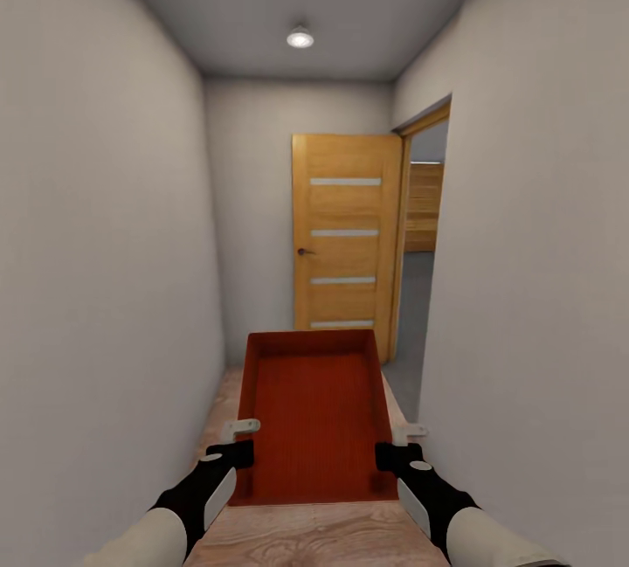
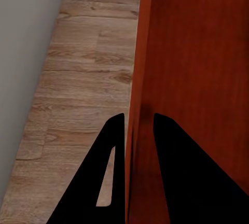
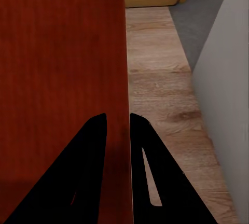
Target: Move the two storage containers from the living room to the garage. In the garage, place one container on the floor and stack the other container on top of it (either order is fine).
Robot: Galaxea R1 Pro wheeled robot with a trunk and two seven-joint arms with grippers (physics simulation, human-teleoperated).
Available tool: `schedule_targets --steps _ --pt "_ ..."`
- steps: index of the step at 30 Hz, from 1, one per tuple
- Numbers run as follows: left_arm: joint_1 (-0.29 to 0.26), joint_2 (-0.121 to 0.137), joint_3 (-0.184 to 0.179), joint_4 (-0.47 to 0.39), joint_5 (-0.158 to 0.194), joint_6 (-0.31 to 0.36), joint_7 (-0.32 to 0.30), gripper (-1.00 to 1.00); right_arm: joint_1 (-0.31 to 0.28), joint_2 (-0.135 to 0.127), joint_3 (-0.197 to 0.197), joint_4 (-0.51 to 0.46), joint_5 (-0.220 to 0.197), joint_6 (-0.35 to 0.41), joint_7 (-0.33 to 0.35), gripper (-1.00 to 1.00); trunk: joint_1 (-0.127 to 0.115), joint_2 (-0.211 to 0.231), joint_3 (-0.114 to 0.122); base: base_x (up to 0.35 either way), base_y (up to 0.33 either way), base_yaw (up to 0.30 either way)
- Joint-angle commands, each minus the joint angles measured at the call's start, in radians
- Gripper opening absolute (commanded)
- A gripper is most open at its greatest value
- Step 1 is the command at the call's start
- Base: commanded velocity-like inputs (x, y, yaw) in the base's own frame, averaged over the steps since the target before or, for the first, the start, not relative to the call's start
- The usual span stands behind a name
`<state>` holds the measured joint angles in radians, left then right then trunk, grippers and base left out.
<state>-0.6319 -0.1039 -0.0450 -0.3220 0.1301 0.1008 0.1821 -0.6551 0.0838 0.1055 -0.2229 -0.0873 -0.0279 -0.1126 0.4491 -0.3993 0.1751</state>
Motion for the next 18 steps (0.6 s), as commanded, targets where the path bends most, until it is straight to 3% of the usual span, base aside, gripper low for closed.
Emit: schedule_targets --steps 1,18 --pt "0.000 0.032 0.017 -0.012 -0.012 -0.024 0.028 -1.00 0.000 -0.002 -0.003 0.004 -0.009 -0.004 -0.008 -1.00 0.001 -0.001 -0.001 0.322 0.000 0.000" --pt "0.000 0.032 0.017 -0.012 -0.012 -0.024 0.028 -1.00 0.000 -0.002 -0.003 0.004 -0.009 -0.004 -0.007 -1.00 0.001 -0.001 -0.001 0.322 0.000 0.000"
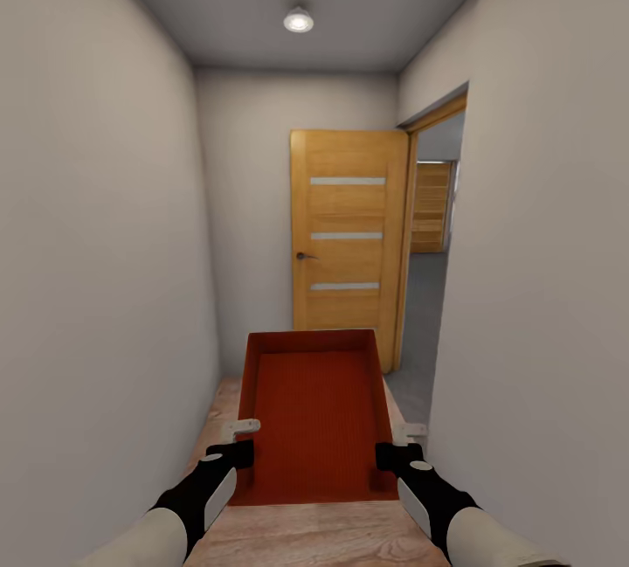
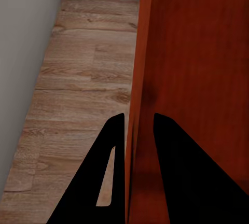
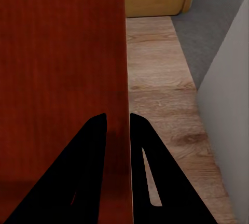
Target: Move the two storage containers from the living room to the garage. In the garage, place one container on the floor and stack the other container on top of it (either order is fine).
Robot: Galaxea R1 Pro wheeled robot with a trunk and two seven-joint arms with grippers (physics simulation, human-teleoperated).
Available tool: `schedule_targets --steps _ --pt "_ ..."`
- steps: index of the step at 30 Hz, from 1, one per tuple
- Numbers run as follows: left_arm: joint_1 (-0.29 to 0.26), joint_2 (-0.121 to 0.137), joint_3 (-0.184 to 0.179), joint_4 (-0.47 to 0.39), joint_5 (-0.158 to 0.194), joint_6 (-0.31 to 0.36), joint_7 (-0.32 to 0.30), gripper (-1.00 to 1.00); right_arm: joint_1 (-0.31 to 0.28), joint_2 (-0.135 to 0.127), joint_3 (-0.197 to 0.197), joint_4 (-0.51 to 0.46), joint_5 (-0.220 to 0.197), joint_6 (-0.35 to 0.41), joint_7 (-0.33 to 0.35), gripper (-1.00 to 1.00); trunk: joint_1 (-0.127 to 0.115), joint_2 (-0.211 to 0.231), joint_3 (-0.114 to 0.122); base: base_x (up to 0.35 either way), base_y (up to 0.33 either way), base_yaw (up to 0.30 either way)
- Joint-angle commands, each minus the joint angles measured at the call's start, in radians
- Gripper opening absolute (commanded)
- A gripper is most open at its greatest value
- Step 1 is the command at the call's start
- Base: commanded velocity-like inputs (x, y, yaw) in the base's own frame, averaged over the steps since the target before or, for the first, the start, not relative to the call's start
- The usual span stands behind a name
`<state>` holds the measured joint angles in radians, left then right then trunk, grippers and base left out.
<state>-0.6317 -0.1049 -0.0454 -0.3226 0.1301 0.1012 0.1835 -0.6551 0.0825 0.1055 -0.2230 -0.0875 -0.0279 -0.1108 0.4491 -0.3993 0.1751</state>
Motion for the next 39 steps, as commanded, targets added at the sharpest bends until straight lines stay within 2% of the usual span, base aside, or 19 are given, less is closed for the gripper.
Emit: schedule_targets --steps 1,39 --pt "0.000 0.033 0.017 -0.012 -0.012 -0.024 0.027 -1.00 0.000 -0.001 -0.003 0.003 -0.009 -0.004 -0.009 -1.00 0.001 -0.001 -0.001 0.322 0.000 0.000" --pt "-0.001 0.033 0.018 -0.010 -0.012 -0.025 0.027 -1.00 0.000 -0.001 -0.003 0.004 -0.009 -0.004 -0.009 -1.00 0.001 -0.001 -0.001 0.322 0.000 0.000"
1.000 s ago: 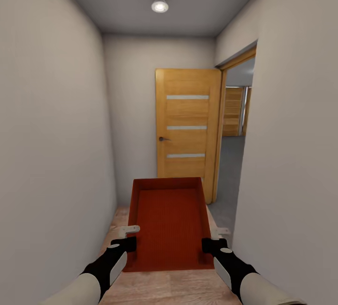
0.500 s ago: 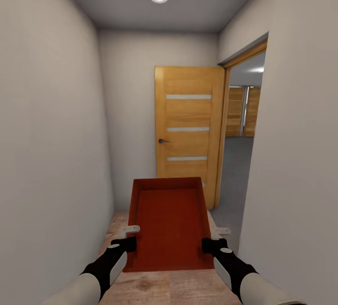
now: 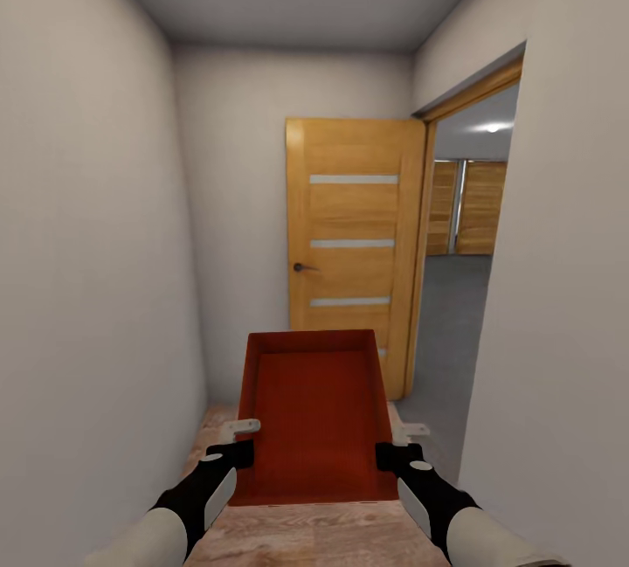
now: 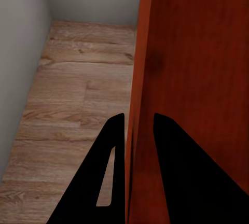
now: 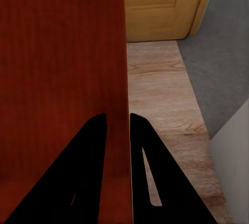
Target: Move the two storage containers from the living room to the garage. In the garage, place one container on the floor and stack the other container on top of it (either order is fine).
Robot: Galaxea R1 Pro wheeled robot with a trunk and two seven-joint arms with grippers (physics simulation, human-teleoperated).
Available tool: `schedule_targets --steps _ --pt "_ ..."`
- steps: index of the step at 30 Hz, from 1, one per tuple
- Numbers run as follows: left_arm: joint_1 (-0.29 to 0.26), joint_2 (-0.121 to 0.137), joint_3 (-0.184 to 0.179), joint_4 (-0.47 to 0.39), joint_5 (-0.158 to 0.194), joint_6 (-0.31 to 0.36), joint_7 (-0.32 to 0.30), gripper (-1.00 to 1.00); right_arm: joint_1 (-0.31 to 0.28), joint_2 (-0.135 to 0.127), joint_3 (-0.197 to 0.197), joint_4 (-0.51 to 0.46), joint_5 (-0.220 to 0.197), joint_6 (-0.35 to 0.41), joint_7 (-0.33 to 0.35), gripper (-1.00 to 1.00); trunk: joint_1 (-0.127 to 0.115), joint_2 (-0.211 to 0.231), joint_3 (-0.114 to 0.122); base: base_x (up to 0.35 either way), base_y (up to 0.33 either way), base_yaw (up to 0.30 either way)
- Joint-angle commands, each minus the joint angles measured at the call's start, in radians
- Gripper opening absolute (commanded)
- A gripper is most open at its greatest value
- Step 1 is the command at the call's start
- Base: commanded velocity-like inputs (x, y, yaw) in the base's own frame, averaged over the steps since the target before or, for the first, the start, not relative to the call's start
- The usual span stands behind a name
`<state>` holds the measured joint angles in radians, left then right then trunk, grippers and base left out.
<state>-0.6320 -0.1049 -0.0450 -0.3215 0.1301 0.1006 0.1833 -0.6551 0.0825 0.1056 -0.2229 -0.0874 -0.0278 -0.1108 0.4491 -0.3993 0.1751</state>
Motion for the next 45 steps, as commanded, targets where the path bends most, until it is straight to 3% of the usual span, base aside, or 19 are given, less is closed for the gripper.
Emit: schedule_targets --steps 1,34,45 --pt "-0.001 0.033 0.017 -0.011 -0.012 -0.024 0.027 -1.00 0.000 -0.001 -0.003 0.004 -0.009 -0.004 -0.009 -1.00 0.001 -0.001 0.000 0.322 0.000 0.000" --pt "-0.001 0.033 0.017 -0.013 -0.012 -0.025 0.027 -1.00 0.000 -0.001 -0.003 0.003 -0.009 -0.004 -0.009 -1.00 0.001 -0.001 0.000 0.320 0.000 0.000" --pt "-0.001 0.033 0.016 -0.016 -0.012 -0.025 0.027 -1.00 0.000 -0.002 -0.003 0.004 -0.009 -0.003 -0.009 -1.00 0.001 -0.001 0.000 0.063 0.000 -0.028"
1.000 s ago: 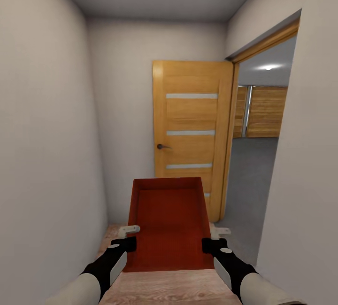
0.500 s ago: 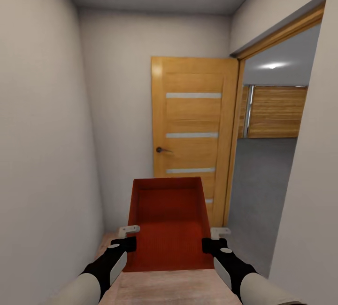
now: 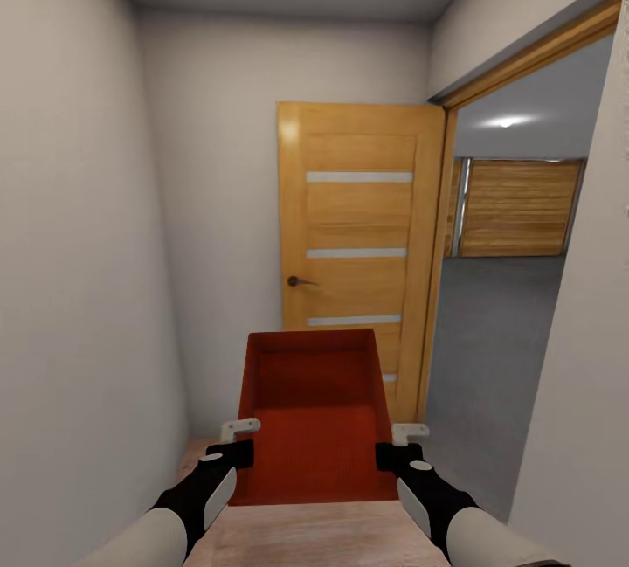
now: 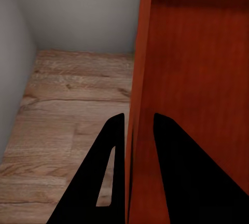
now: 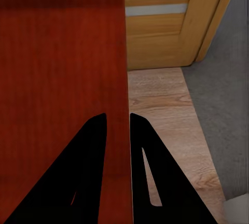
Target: Move the two storage containers from the living room to the garage. In the garage, place one container on the floor and stack the other container on top of it (either order is fine).
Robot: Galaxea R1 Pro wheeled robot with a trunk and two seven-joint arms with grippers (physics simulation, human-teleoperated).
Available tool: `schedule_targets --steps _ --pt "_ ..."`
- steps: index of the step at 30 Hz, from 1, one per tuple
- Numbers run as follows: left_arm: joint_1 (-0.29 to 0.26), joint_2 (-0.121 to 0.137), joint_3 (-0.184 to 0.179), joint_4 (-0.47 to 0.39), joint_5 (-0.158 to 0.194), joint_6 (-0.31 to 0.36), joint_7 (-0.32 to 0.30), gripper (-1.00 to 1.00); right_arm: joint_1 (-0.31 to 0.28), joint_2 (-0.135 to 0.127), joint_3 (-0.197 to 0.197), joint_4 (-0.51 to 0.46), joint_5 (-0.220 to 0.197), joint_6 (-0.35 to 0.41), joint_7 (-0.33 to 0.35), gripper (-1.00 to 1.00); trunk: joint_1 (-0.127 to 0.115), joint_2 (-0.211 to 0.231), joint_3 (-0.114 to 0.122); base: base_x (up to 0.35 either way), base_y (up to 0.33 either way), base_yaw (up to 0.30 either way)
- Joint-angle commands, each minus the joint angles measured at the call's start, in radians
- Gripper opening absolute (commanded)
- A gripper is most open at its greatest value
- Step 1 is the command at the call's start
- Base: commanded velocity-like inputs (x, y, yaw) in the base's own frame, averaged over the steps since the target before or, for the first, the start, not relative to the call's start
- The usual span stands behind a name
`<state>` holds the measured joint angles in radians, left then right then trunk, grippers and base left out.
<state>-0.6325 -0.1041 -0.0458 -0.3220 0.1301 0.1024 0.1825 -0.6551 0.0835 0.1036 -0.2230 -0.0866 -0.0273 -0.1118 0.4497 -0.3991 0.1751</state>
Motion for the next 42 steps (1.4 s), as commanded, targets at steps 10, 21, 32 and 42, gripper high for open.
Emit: schedule_targets --steps 10,21,32,42 --pt "0.000 0.032 0.017 -0.017 -0.012 -0.027 0.028 -1.00 0.000 -0.002 -0.001 0.003 -0.010 -0.003 -0.008 -1.00 0.000 -0.001 -0.001 0.001 0.000 -0.261" --pt "0.000 0.032 0.017 -0.017 -0.012 -0.027 0.028 -1.00 0.000 -0.002 0.000 0.004 -0.010 -0.003 -0.008 -1.00 0.000 -0.001 -0.001 0.047 0.013 -0.287" --pt "0.000 0.032 0.017 -0.016 -0.012 -0.027 0.028 -1.00 0.000 -0.002 0.001 0.004 -0.010 -0.003 -0.008 -1.00 0.000 -0.001 -0.001 0.234 0.172 -0.287" --pt "0.000 0.032 0.017 -0.015 -0.012 -0.027 0.028 -1.00 0.000 -0.002 0.001 0.004 -0.010 -0.003 -0.008 -1.00 0.000 -0.001 -0.001 0.250 0.193 -0.287"
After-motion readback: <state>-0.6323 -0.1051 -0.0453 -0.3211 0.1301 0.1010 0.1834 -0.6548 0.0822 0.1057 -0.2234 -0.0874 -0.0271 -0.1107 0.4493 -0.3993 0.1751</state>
